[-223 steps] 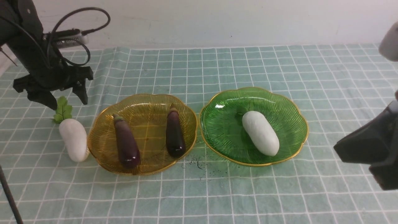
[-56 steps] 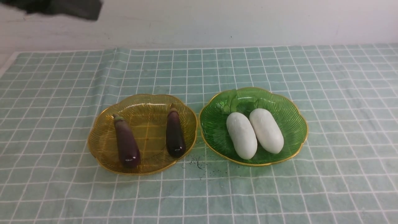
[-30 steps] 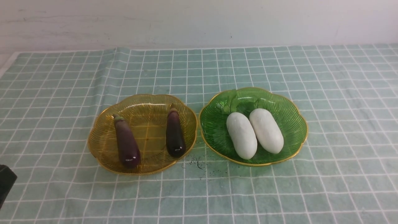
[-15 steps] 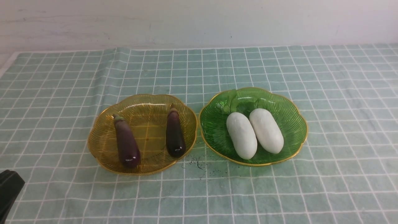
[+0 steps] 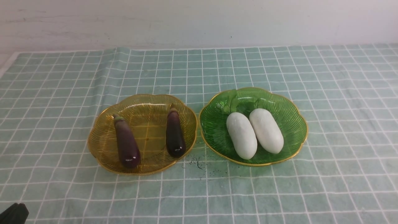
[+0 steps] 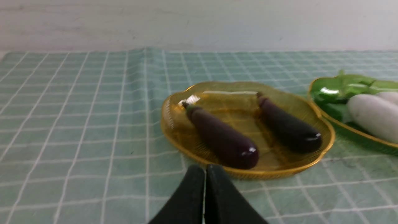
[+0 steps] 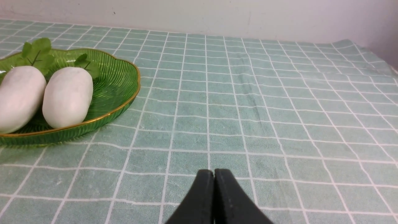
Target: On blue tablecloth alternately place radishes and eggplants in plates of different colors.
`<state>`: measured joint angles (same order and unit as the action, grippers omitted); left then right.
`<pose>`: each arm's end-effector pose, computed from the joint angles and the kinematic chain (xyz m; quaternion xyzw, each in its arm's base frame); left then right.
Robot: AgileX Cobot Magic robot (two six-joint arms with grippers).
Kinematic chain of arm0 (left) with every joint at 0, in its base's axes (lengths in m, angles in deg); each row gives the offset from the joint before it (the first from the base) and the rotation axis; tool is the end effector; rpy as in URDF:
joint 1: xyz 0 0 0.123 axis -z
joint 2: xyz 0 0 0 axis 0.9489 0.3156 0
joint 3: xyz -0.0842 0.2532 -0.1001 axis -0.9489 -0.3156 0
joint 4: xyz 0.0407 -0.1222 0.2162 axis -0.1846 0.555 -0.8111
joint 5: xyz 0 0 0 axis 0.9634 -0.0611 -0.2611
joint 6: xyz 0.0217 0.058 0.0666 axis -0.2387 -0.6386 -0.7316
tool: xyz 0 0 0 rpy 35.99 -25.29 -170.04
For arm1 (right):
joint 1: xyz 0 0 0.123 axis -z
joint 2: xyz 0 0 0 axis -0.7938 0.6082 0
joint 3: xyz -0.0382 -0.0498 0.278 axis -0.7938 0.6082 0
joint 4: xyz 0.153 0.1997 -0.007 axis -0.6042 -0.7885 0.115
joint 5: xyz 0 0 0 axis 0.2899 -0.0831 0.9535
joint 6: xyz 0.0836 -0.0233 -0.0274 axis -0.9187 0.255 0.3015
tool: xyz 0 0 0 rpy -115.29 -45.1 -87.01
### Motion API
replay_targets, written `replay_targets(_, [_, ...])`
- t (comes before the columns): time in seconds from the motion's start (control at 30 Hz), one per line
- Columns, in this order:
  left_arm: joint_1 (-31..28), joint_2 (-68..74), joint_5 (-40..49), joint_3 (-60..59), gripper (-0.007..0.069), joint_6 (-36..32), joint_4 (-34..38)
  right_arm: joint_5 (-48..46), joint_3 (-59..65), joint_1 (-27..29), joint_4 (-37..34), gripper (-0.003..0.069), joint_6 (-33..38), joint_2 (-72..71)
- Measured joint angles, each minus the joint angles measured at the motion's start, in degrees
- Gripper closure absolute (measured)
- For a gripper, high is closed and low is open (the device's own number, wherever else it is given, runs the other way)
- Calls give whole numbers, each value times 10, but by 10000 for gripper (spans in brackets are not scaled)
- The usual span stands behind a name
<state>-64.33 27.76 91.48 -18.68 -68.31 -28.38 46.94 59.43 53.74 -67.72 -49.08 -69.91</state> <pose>0.0519 -0.0057 0.1982 0.0211 0.7666 -0.0571 0.6393 0.0532 -0.0044 0.1730 -0.0133 0.7996 -0.0451 0.5987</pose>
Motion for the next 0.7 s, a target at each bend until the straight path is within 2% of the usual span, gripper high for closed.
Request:
replay_targets(0.23, [-55,0,3,-38,632,0,-2,0,0,0,0,673,0,0])
replay_targets(0.7, [-46,0,40,-38,632,0,-23,0,0,0,0,673,0,0])
